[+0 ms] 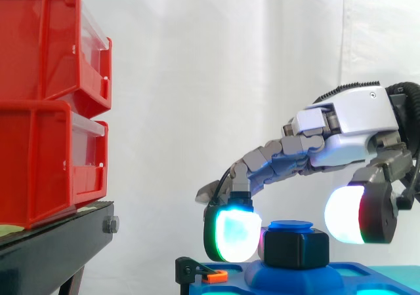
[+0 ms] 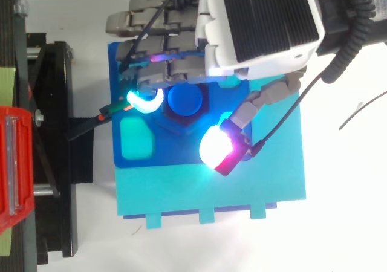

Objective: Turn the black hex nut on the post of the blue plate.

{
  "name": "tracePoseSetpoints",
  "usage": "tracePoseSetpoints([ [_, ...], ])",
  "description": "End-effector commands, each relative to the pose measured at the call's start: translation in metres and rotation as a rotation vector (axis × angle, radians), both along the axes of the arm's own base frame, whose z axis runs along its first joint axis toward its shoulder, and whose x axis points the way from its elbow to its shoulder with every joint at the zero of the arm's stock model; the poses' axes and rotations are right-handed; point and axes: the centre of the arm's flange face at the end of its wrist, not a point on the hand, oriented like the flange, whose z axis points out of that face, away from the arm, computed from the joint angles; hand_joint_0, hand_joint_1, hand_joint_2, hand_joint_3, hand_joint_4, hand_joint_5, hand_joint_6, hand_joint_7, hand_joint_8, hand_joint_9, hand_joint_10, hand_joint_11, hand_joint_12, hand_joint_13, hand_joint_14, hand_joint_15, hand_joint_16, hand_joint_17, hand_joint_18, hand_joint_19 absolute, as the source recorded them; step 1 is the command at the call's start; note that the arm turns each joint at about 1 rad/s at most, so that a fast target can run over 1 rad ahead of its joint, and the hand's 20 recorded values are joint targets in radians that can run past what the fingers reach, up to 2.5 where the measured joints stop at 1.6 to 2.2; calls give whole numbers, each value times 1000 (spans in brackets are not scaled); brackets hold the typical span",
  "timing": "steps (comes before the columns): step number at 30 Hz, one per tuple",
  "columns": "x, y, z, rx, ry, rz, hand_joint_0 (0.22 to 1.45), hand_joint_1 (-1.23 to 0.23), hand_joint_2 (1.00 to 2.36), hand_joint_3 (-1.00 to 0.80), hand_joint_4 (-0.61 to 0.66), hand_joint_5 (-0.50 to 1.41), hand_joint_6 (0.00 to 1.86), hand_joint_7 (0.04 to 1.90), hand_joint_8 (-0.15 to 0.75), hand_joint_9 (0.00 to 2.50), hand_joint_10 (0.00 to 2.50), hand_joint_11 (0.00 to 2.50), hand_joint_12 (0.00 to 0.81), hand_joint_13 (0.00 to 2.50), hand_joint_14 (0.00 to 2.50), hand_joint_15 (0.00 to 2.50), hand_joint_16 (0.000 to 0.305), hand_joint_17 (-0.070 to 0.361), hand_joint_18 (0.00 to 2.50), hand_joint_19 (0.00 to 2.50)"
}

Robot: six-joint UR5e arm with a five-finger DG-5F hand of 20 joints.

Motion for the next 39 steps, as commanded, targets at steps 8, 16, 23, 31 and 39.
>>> tracePoseSetpoints([
  [8, 10, 8, 22, 37, -33, 6, 341, -451, 1000, -500, 242, -228, 503, 900, 272, 327, 7, 189, 391, 96, 3, 82, 72, 161, 39, 278],
  [16, 15, 12, 35, 55, -52, 9, 350, -438, 1000, -500, 241, -227, 502, 893, 270, 326, 7, 192, 388, 93, 3, 78, 71, 159, 33, 271],
  [23, 14, 15, 62, 53, -31, 12, 362, -414, 1000, -500, 241, -224, 502, 893, 267, 325, 7, 192, 383, 93, 2, 78, 70, 157, 28, 281],
  [31, -24, 17, 90, -10, 165, -2, 391, -408, 1000, -500, 232, -214, 502, 867, 253, 325, 6, 170, 370, 88, 2, 77, 66, 149, 12, 277],
  [39, -93, 20, 100, 39, 54, -125, 410, -423, 1000, -500, 218, -212, 502, 846, 245, 322, 7, 148, 358, 77, 1, 68, 63, 142, 0, 270],
])
